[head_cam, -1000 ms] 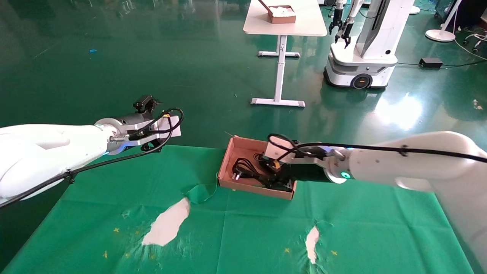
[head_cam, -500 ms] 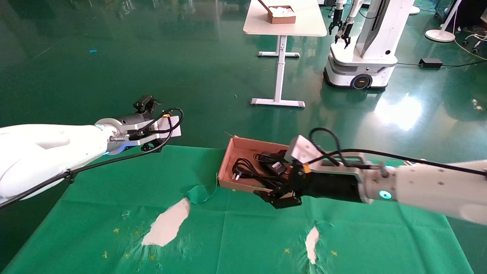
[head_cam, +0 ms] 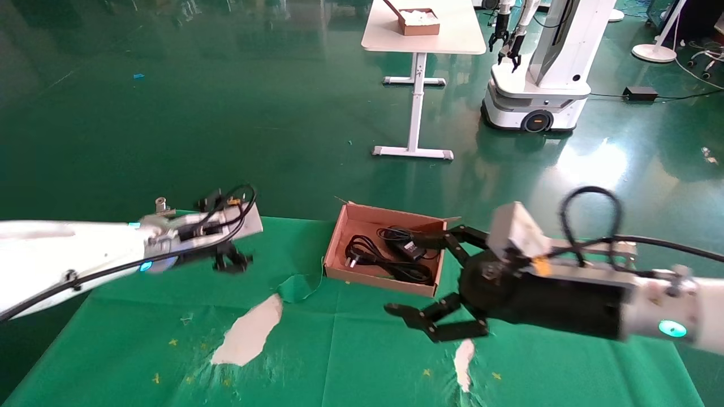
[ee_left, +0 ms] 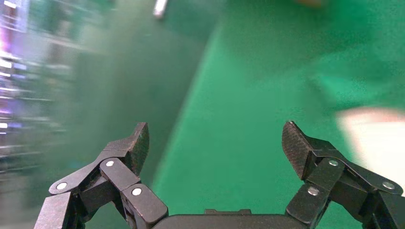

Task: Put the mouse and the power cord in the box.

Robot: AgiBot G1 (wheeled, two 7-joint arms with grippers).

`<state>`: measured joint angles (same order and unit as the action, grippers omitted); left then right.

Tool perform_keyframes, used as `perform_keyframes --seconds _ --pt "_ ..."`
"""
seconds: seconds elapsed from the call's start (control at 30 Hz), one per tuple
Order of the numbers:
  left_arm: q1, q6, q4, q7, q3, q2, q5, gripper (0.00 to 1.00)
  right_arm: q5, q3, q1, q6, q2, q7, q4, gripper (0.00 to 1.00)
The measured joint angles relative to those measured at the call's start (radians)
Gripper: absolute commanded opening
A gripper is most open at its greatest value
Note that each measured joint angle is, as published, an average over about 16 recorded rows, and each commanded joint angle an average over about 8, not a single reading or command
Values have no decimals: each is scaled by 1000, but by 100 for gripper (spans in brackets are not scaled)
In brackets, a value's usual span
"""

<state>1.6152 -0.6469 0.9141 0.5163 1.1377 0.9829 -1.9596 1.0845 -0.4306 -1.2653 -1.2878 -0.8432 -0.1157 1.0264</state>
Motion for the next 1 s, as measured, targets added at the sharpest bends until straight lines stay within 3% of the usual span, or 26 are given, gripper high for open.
perform_keyframes --seconds 0.57,1.0 --pt "-188 -296 129 -114 -299 -129 428 100 -304 130 164 -179 199 -62 221 100" --pt "-331 -519 226 -201 -525 -227 752 100 -354 150 190 -208 232 -71 257 100"
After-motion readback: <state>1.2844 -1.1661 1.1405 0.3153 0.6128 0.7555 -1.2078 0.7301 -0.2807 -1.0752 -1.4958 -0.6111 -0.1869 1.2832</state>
